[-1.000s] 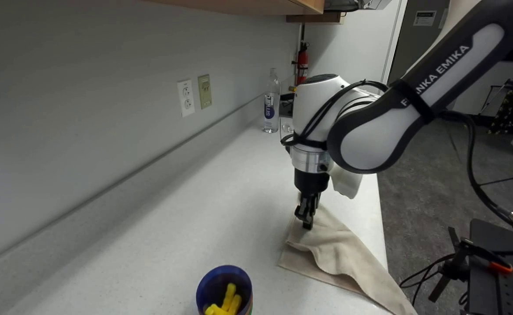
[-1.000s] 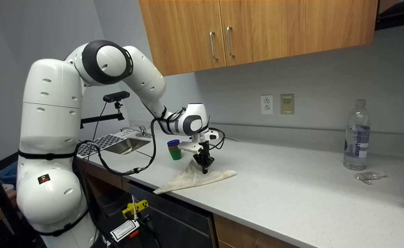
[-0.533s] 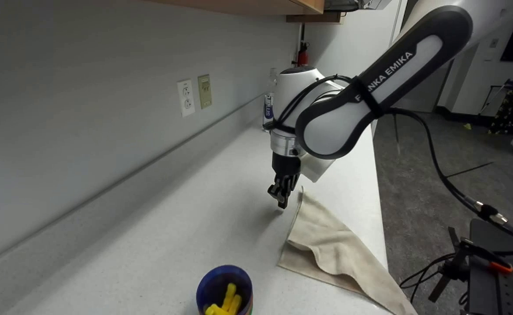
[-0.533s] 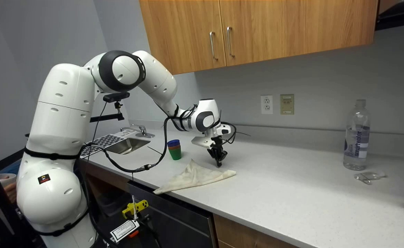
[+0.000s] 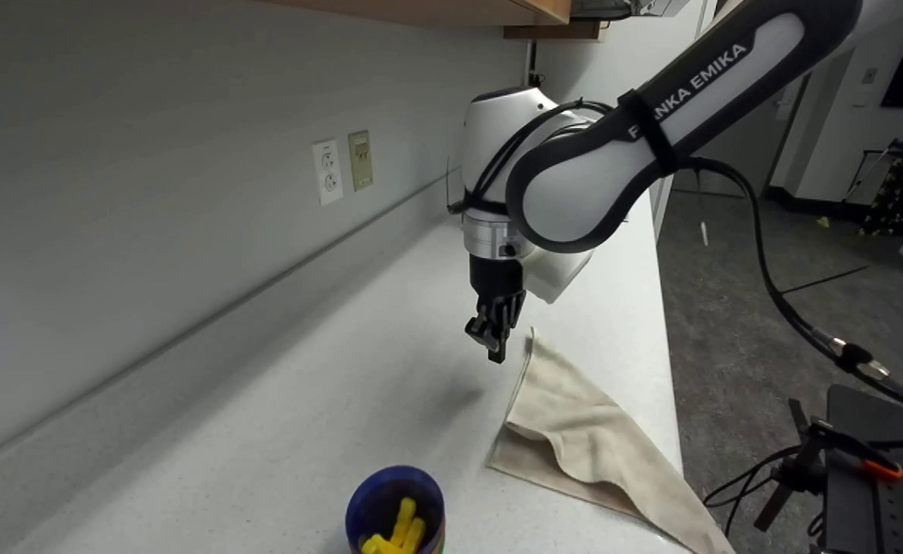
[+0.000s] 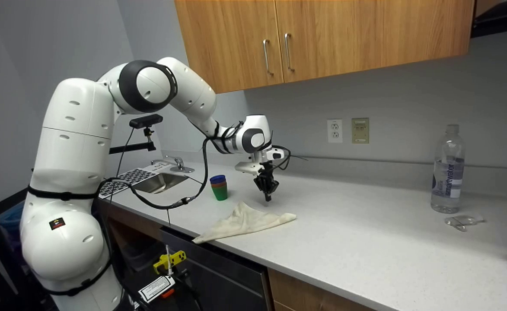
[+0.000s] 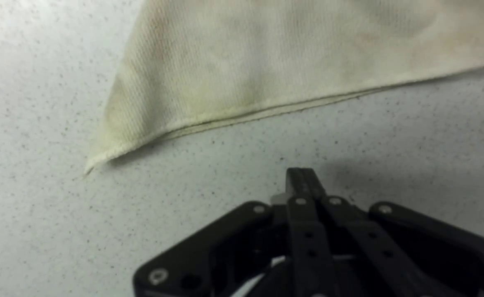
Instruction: Unfold the cloth
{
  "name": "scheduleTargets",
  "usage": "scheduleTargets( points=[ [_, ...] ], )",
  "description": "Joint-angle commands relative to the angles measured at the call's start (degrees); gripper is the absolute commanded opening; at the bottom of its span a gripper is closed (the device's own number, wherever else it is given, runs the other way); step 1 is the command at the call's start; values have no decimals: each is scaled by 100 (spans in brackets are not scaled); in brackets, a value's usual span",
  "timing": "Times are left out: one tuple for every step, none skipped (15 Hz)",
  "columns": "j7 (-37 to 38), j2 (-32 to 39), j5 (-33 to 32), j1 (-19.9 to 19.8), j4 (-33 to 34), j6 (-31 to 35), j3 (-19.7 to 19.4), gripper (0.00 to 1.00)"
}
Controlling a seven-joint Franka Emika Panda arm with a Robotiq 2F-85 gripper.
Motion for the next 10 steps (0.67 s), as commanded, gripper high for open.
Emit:
scheduleTargets(
  points=[
    [80, -545, 43, 45, -477, -372, 156, 0],
    [116, -620, 41, 59, -610, -370, 195, 0],
    [144, -691, 77, 57, -783, -337, 248, 0],
    [163, -748, 127, 49, -969, -241, 301, 0],
    [195, -792, 177, 45, -1159, -112, 346, 0],
    [231, -812, 226, 38, -1317, -7, 385, 0],
    [271, -842, 264, 39, -1474, 86, 420, 0],
    [339, -872, 270, 52, -1618, 187, 434, 0],
    [393, -882, 305, 59, -1748, 300, 452, 0],
    [458, -896, 330, 68, -1872, 405, 463, 0]
  ],
)
